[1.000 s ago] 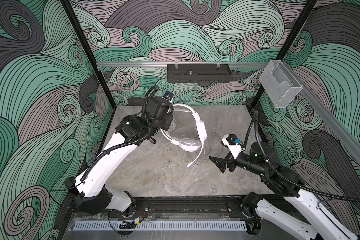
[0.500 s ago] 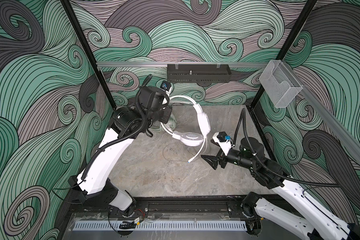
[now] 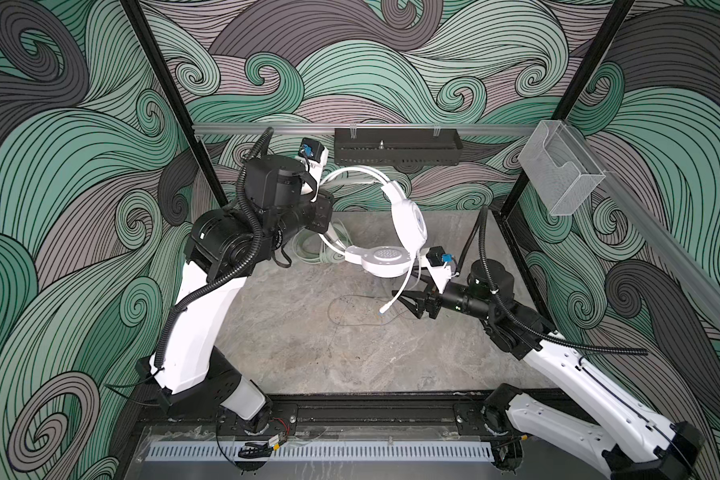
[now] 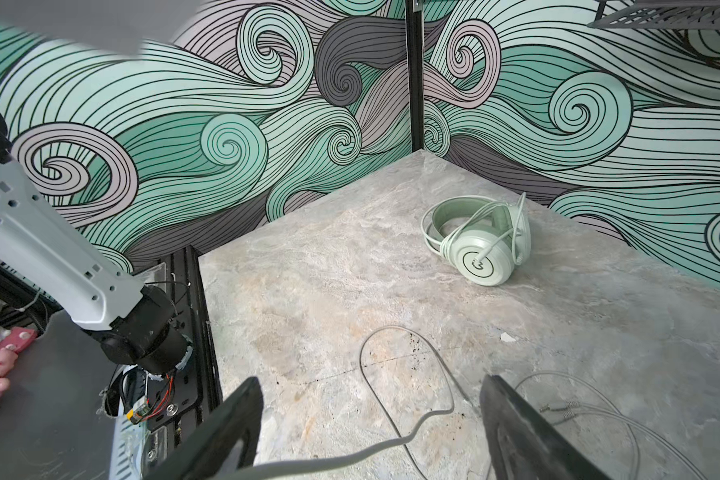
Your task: Wrap the headphones
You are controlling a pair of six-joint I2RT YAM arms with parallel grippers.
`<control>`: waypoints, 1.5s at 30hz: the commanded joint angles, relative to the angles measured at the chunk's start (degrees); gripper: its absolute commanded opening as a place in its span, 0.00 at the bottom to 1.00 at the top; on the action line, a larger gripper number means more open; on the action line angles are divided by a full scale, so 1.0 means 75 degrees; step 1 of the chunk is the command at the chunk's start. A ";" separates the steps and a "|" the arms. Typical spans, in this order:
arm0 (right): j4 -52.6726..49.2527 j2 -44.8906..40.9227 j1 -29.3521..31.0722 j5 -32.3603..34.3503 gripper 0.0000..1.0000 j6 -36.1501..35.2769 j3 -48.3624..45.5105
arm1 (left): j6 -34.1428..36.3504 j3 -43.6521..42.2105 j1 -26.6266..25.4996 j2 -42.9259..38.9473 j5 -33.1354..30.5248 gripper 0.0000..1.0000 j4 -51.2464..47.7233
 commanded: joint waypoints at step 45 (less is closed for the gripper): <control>0.2352 0.1279 -0.0079 -0.1341 0.45 0.0643 -0.0294 | -0.2107 -0.0555 0.1166 -0.1312 0.1271 0.00 0.0994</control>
